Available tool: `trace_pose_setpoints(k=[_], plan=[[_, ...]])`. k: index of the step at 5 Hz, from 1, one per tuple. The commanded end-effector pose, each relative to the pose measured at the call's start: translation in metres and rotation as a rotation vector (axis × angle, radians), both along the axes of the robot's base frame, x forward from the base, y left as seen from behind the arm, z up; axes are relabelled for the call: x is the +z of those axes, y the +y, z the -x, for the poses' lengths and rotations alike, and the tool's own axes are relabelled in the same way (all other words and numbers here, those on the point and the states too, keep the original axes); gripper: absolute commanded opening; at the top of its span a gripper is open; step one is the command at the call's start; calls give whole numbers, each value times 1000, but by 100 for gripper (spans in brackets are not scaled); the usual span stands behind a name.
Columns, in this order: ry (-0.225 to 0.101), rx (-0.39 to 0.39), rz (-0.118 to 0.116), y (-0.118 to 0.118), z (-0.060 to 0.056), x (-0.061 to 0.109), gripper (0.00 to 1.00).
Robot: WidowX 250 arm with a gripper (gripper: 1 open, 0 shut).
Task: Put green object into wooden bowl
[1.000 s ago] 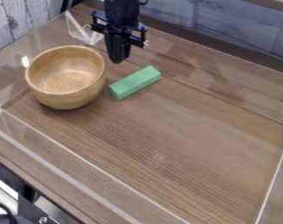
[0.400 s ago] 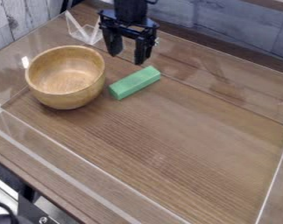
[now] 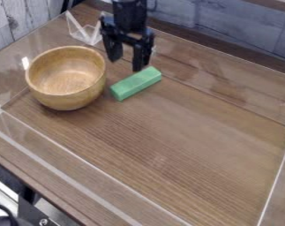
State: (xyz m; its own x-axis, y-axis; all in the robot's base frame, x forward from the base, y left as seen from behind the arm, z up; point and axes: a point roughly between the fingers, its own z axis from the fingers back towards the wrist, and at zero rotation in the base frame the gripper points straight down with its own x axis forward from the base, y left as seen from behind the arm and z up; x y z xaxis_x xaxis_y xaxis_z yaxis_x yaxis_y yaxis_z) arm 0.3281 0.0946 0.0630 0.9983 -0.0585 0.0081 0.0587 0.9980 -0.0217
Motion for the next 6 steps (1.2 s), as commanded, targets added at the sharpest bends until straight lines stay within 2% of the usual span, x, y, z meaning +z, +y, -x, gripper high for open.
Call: trace_pose_setpoints(k=[1,3,4,5,6], plan=[[-43,-86,-10,-2,-8,0,100],[-35,-74,-13,-18,1,-26,100],[-33,-93,-13,-21,-1,-36,100],[-38,-110,-11,-25,-3,-34,0],[-41,-169,-3,-32,-5,-33,0]])
